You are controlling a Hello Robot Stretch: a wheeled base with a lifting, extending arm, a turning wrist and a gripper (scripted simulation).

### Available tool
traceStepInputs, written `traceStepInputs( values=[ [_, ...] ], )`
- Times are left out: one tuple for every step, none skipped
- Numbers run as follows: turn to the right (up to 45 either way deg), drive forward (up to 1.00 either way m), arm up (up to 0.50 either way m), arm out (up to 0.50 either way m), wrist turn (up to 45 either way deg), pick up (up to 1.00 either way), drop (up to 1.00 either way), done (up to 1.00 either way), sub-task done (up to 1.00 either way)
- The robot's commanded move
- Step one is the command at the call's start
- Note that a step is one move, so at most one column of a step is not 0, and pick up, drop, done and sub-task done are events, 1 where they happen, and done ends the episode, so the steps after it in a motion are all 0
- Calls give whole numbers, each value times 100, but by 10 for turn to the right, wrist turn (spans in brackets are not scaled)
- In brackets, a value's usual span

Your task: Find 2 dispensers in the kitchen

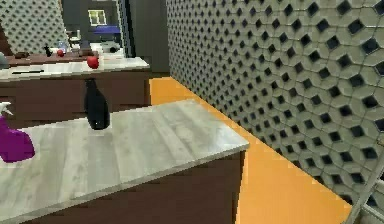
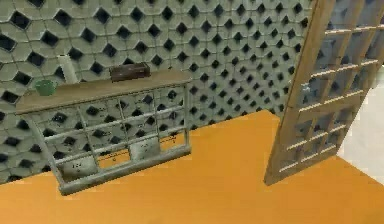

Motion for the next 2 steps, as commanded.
traceStepInputs(
  values=[
    [450,0,0,0,0,0,0,0,0],
    [180,0,0,0,0,0,0,0,0]
  ],
)
